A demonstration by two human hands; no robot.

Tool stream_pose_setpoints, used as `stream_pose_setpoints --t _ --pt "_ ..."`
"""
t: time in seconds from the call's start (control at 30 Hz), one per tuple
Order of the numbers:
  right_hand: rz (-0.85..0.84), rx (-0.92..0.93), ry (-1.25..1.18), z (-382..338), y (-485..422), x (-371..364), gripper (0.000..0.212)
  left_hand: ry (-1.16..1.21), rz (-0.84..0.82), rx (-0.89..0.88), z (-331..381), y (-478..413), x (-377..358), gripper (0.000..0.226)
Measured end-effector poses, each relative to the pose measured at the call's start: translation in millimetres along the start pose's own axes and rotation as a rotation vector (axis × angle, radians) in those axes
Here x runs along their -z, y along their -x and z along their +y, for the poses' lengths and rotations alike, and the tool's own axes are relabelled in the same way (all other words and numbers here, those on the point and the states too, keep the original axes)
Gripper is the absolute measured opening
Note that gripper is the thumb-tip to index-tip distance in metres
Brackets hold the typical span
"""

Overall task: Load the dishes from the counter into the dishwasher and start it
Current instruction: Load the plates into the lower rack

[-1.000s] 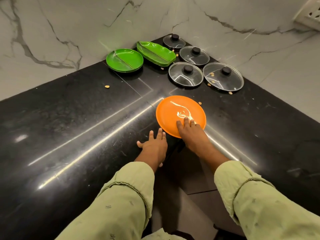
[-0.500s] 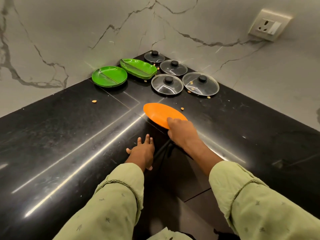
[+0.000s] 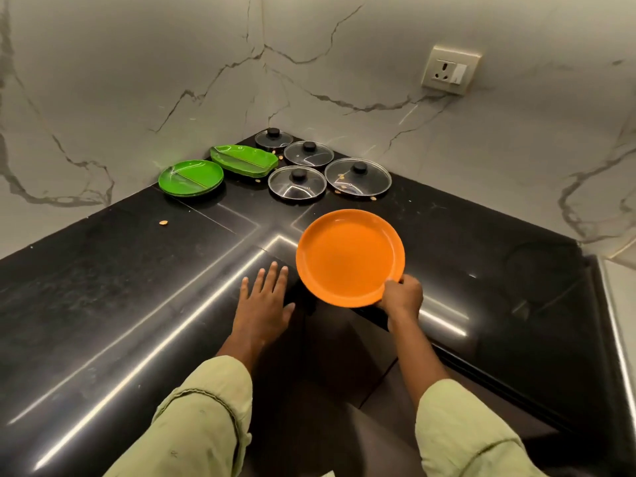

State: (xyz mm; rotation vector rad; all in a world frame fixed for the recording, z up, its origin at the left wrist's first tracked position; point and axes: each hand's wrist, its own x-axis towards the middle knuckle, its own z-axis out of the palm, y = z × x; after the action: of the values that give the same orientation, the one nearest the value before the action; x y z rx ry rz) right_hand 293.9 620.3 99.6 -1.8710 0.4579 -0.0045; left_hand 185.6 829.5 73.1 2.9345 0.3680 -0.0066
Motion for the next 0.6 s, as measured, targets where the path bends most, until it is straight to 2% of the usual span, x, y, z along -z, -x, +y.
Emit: stream_pose_setpoints --t 0.17,0.43,0.6 --pt "-0.023 -0.108 -0.075 32.3 7.2 45.5 0.017 0.036 0.159 -0.083 31.3 20.1 10.2 0.075" --pt "-0.057 -0.101 -0.161 62.9 29.1 129.8 0.018 -0.066 0.176 -0.129 92.0 74.6 18.8 0.087" --pt "-0.052 -0.129 -0.187 94.6 47.4 178.7 0.018 -0.069 0.155 -0.135 129.4 119.6 17.7 0.075"
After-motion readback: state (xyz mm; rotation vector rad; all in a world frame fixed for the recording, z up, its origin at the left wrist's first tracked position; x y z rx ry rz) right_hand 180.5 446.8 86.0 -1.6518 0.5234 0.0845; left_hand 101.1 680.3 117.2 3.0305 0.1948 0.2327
